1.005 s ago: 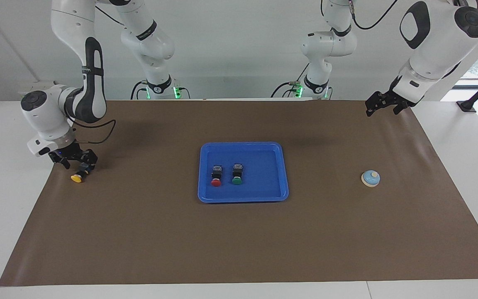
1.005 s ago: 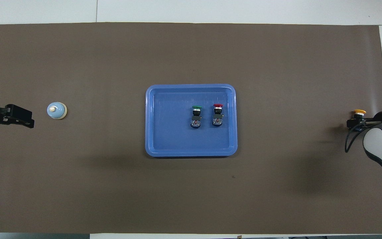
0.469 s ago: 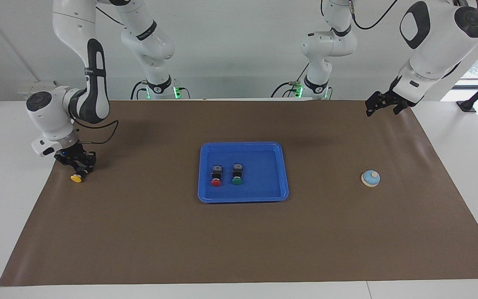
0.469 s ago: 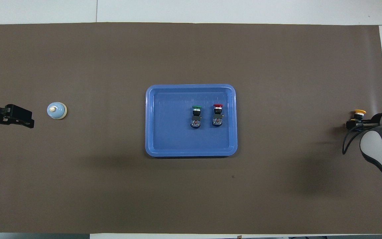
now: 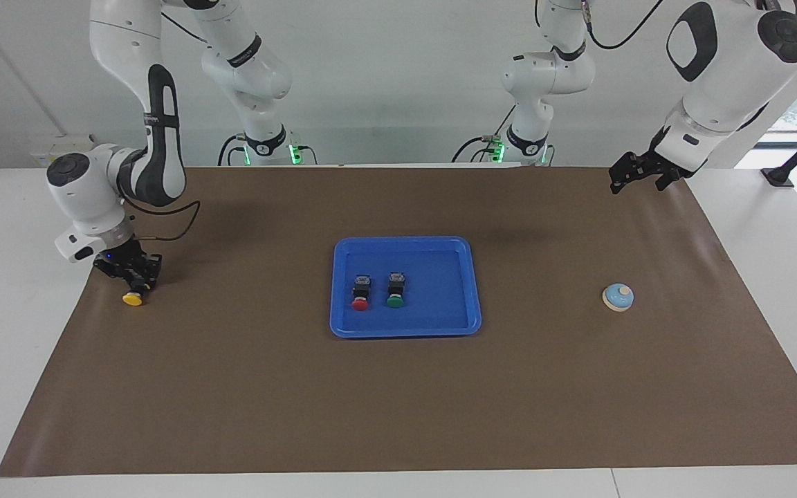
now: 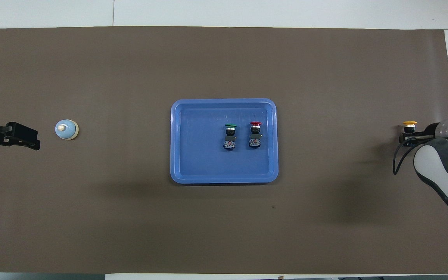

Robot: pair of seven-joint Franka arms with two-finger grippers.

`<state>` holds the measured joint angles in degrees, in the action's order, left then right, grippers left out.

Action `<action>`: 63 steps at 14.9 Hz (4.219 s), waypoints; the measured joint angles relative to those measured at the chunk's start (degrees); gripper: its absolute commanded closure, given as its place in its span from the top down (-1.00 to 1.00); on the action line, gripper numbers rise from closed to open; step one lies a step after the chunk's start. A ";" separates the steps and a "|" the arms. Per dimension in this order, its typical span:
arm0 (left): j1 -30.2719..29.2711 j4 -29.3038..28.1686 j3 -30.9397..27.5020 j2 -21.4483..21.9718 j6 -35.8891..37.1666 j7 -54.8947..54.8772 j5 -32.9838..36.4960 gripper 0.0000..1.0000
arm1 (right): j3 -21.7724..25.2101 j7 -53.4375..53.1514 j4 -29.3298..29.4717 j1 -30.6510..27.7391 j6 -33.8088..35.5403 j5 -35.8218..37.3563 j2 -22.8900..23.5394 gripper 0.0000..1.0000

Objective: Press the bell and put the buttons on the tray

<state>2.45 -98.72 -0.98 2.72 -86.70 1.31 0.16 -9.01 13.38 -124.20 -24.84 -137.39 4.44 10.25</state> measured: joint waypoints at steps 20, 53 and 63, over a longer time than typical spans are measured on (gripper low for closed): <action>0.00 0.00 0.00 0.00 0.00 0.00 0.00 1.00 | -3.97 -62.54 39.15 52.42 23.46 -0.06 19.93 -1.00; 0.00 0.00 0.00 0.00 0.00 0.00 0.00 1.00 | -2.95 -29.05 35.48 24.10 41.08 0.00 2.99 1.00; 0.00 0.00 0.00 0.00 0.00 0.00 0.00 1.00 | -2.75 -17.96 30.48 16.72 52.61 -4.48 -11.83 1.00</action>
<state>2.45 -98.72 -0.98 2.72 -86.70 1.31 0.16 -11.77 -4.58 -93.71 -8.12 -84.78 -0.03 -1.58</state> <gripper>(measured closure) 0.000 0.000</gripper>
